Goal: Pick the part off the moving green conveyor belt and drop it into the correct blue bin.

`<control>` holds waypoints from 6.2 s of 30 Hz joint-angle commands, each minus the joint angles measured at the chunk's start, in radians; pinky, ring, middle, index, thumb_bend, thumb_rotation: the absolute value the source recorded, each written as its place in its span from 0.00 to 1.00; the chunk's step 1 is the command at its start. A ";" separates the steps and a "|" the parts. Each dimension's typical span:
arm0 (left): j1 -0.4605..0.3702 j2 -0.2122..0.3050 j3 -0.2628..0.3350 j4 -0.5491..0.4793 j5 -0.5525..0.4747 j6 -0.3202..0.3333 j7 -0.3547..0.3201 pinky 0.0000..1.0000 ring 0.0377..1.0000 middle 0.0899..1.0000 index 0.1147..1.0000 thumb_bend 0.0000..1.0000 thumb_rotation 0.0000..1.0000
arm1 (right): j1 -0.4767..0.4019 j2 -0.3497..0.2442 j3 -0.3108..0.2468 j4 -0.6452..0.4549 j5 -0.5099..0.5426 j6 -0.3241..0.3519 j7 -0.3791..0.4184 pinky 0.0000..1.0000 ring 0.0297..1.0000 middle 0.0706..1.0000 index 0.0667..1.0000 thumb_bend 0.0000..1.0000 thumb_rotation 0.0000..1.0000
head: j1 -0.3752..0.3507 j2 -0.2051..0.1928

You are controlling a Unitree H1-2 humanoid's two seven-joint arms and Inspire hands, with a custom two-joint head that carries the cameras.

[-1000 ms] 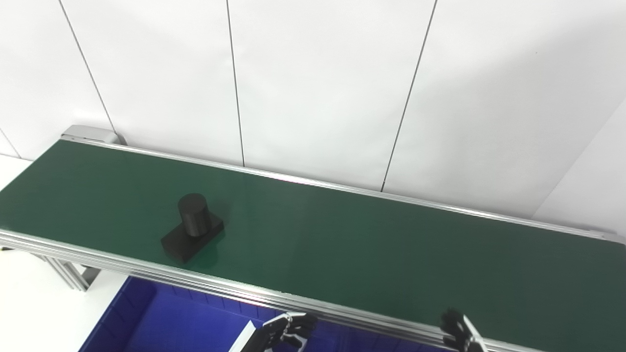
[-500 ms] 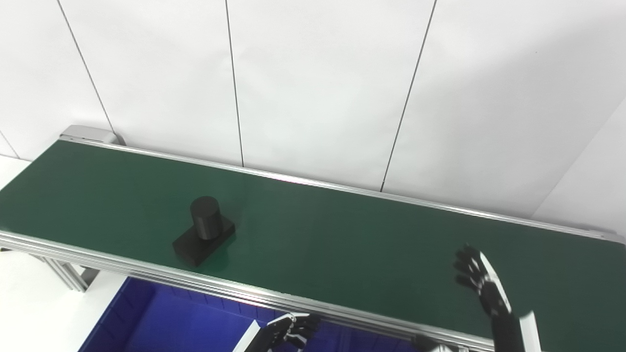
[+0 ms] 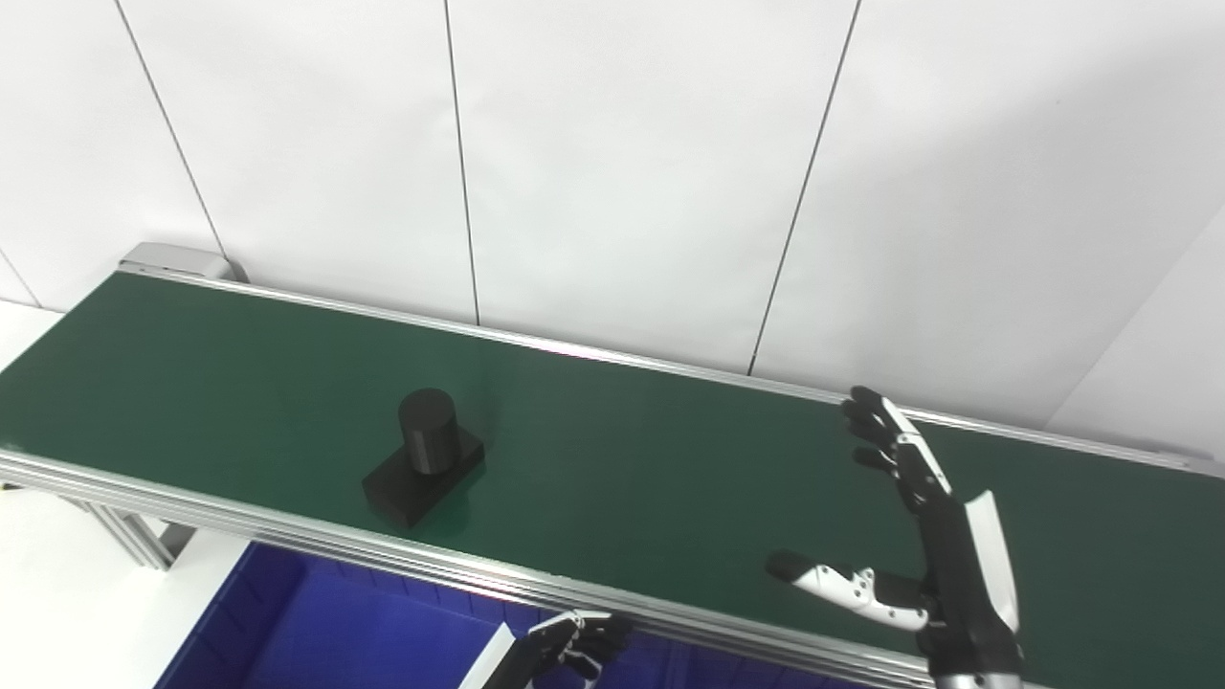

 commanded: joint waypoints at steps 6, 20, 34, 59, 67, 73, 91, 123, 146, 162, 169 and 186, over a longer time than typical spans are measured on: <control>-0.029 0.013 -0.023 -0.005 0.007 -0.044 0.056 0.60 0.68 0.70 0.68 0.93 0.35 | -0.106 0.034 0.020 0.021 -0.067 0.062 -0.007 0.76 0.82 0.84 0.86 0.83 0.40 | -0.012 0.001; -0.038 0.019 -0.046 -0.005 -0.007 -0.044 0.080 0.62 0.69 0.71 0.66 0.93 0.34 | -0.278 0.081 0.050 0.146 -0.148 0.148 -0.021 0.67 0.75 0.81 0.84 0.83 0.43 | -0.040 0.015; -0.043 0.023 -0.057 -0.007 -0.011 -0.044 0.088 0.63 0.69 0.70 0.66 0.94 0.34 | -0.404 0.097 0.134 0.321 -0.206 0.225 0.001 0.70 0.80 0.84 0.86 0.87 0.46 | -0.065 0.027; -0.031 0.037 -0.038 -0.044 -0.055 -0.044 0.013 0.60 0.68 0.70 0.62 0.90 0.32 | -0.527 0.162 0.289 0.572 -0.256 0.297 0.016 0.71 0.82 0.88 0.88 0.88 0.51 | -0.164 0.071; -0.027 0.037 -0.039 -0.050 -0.044 -0.044 0.020 0.62 0.69 0.70 0.62 0.89 0.32 | -0.551 0.167 0.346 0.682 -0.278 0.259 0.001 0.76 0.85 0.88 0.88 0.88 0.51 | -0.168 0.083; -0.021 0.038 -0.041 -0.058 -0.044 -0.044 0.018 0.63 0.70 0.71 0.62 0.88 0.32 | -0.568 0.166 0.372 0.755 -0.297 0.258 -0.010 0.78 0.86 0.89 0.89 0.87 0.50 | -0.164 0.095; -0.012 0.039 -0.046 -0.079 -0.038 -0.044 0.018 0.63 0.70 0.71 0.62 0.86 0.33 | -0.651 0.198 0.364 1.034 -0.266 0.158 -0.157 0.72 0.82 0.87 0.86 0.81 0.49 | -0.160 0.121; -0.003 0.052 -0.015 -0.091 -0.065 -0.044 -0.010 0.64 0.70 0.72 0.61 0.83 0.32 | -0.565 0.202 0.312 1.042 -0.229 -0.077 -0.455 0.32 0.42 0.47 0.44 0.51 0.00 | -0.196 0.152; 0.046 0.054 0.051 -0.187 -0.080 -0.044 -0.076 0.64 0.70 0.71 0.61 0.82 0.34 | -0.083 0.079 0.121 0.205 -0.168 0.069 -0.314 0.21 0.36 0.45 0.47 0.51 0.00 | -0.252 0.269; 0.081 0.015 0.168 -0.238 -0.144 -0.044 -0.206 0.63 0.69 0.71 0.63 0.81 0.36 | 0.199 -0.100 0.058 0.101 -0.090 0.069 -0.136 0.20 0.37 0.45 0.46 0.51 0.00 | -0.277 0.358; 0.089 0.002 0.218 -0.250 -0.138 -0.043 -0.250 0.62 0.69 0.71 0.63 0.83 0.39 | 0.206 -0.148 0.070 0.114 -0.162 0.131 -0.086 0.26 0.39 0.47 0.45 0.51 0.00 | -0.289 0.385; 0.088 -0.016 0.282 -0.262 -0.152 -0.042 -0.331 0.61 0.69 0.71 0.63 0.84 0.39 | 0.197 -0.182 0.130 0.074 -0.433 0.346 0.064 0.59 0.65 0.61 0.45 0.51 0.08 | -0.310 0.414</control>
